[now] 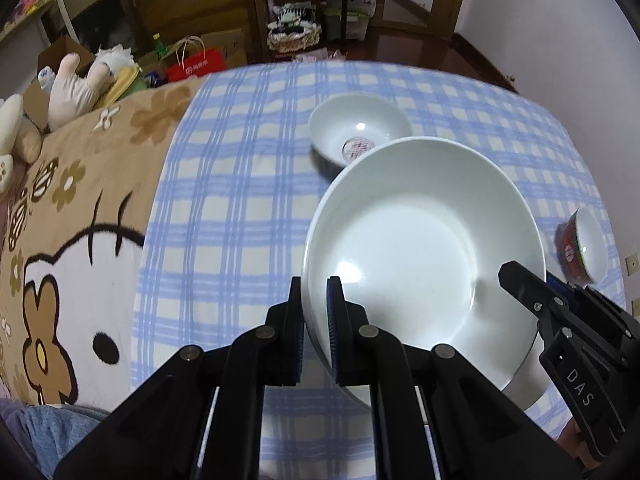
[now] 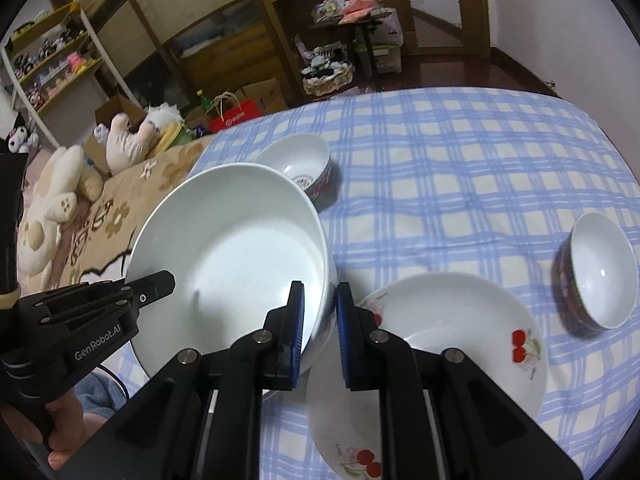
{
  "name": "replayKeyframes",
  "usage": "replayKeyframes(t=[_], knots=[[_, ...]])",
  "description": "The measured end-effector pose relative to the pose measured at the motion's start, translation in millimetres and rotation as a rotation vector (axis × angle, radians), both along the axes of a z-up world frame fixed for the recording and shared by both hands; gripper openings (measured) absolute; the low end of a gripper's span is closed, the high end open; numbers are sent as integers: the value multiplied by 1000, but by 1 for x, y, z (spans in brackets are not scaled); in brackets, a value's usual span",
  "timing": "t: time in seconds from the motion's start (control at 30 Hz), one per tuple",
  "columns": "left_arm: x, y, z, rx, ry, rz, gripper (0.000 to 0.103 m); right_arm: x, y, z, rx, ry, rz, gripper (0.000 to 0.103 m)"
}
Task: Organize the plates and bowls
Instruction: 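Carry the large white bowl past the cherry-print plates with both grippers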
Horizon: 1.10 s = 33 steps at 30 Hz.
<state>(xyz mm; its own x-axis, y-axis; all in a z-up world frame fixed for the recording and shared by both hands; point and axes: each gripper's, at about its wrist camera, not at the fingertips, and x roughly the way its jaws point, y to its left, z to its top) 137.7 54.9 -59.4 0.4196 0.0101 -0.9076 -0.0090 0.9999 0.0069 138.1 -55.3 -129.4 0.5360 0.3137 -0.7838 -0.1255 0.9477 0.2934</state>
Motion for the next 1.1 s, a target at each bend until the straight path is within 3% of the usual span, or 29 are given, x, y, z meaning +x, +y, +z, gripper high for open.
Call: replayKeyframes(t=[0.57, 1.1], knots=[[2, 30, -49, -36, 86, 53, 10, 8, 30, -42, -49, 64, 54, 17], [9, 35, -64, -37, 99, 62, 13, 16, 47, -50, -93, 78, 53, 17]])
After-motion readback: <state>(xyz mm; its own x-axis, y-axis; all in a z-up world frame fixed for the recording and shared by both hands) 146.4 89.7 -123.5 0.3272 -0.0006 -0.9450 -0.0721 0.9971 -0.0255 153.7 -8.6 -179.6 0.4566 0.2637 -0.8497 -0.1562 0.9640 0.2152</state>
